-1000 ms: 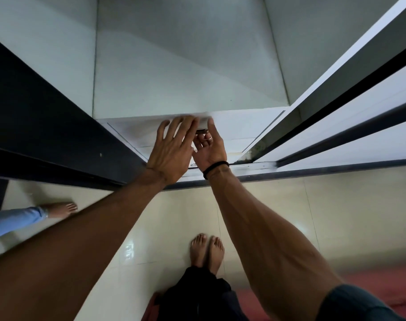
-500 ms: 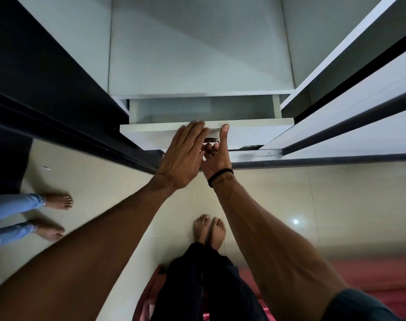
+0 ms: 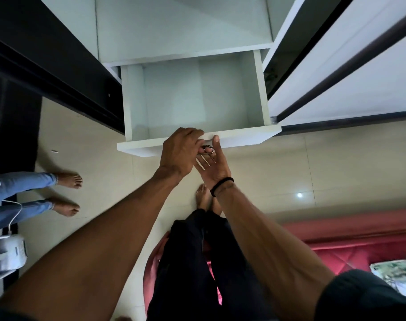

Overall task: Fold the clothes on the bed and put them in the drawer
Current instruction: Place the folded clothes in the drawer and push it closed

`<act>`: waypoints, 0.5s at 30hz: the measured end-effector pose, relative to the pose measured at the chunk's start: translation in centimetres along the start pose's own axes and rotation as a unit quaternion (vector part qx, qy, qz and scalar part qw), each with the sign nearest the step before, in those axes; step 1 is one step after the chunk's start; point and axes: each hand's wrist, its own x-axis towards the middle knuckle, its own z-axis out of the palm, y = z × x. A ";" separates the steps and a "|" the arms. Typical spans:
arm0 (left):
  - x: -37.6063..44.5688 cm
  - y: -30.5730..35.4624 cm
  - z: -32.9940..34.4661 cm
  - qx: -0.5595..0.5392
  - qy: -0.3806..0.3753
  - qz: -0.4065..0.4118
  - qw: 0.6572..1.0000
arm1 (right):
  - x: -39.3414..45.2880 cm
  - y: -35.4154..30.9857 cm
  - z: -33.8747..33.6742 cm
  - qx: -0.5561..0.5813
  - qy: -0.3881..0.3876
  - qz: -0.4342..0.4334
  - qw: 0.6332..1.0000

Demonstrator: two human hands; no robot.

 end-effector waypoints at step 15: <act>-3.4 2.9 -1.3 0.018 -0.131 0.026 0.991 | -5.2 0.8 -3.7 -0.124 0.025 0.048 0.991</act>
